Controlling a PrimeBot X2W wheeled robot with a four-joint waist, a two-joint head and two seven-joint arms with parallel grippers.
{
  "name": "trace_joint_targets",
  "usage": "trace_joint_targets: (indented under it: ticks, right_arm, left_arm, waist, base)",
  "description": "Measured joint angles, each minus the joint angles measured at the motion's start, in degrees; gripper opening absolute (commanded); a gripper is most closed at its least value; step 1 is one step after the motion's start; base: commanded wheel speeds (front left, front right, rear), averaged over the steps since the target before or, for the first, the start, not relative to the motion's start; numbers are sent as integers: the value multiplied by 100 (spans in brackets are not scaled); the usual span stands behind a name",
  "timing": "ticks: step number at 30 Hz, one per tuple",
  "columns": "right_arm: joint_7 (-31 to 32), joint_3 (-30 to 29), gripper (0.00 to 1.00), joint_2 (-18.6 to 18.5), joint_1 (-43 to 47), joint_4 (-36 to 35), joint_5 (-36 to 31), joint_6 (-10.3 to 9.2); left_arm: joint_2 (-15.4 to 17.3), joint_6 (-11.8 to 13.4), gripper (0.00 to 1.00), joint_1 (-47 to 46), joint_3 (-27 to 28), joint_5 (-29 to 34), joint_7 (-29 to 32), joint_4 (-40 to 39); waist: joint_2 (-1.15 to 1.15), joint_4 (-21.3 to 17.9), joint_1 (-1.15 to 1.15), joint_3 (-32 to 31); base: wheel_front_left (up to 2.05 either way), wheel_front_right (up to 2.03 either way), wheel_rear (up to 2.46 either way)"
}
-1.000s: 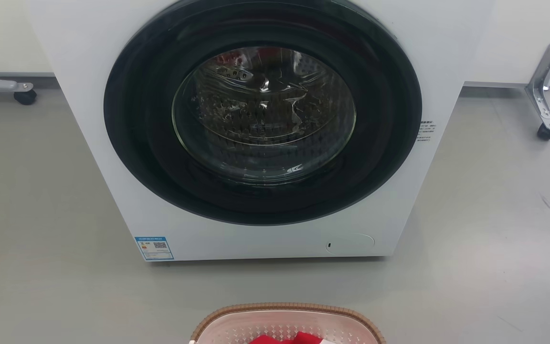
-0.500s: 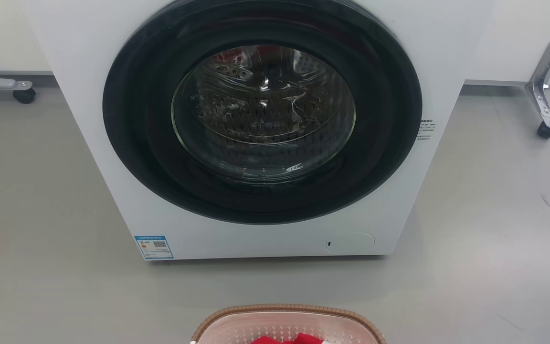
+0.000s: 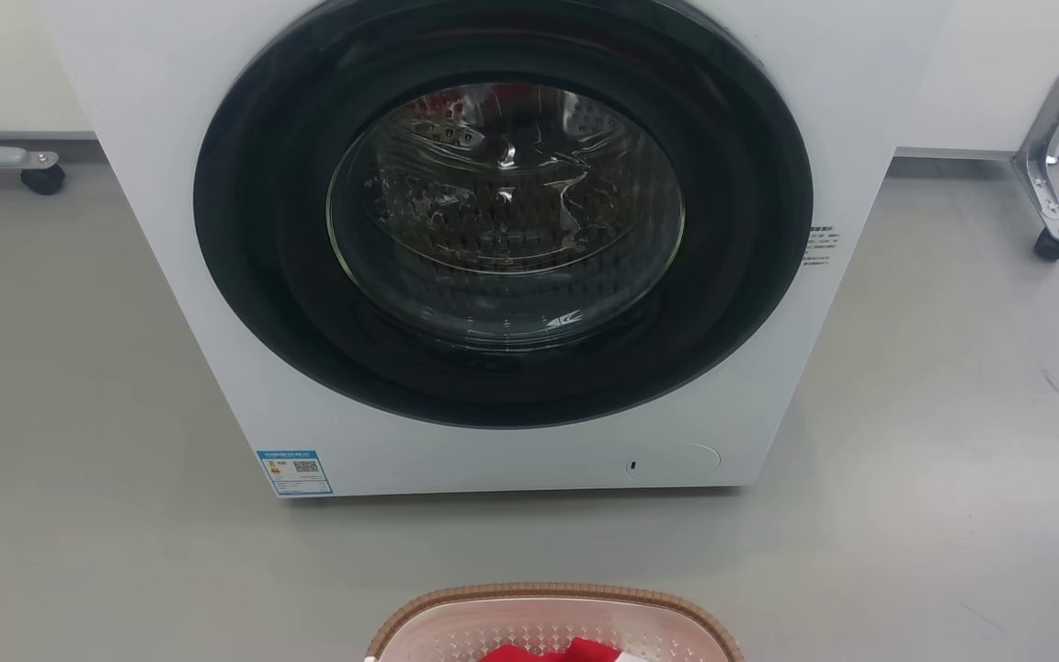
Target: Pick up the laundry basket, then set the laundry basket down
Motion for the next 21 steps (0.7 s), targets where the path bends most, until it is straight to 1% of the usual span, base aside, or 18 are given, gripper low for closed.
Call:
trace_joint_targets:
  ticks: [11,15,21]
  right_arm:
    - [-67,143,0,-1,-64,-7,67,0]
    - [-78,160,0,-3,-289,-4,98,0]
    - [-174,144,0,-12,-865,45,91,0]
  left_arm:
    - [5,33,0,-13,-13,-105,-9,21]
    - [14,34,0,-142,10,-112,-52,33]
    - [24,43,0,-613,74,-112,-116,27]
  waist:
    - [0,-12,0,97]
    - [0,-23,0,234]
    - [0,-34,0,562]
  base:
    - [0,0,0]
    - [0,0,0]
    - [0,0,0]
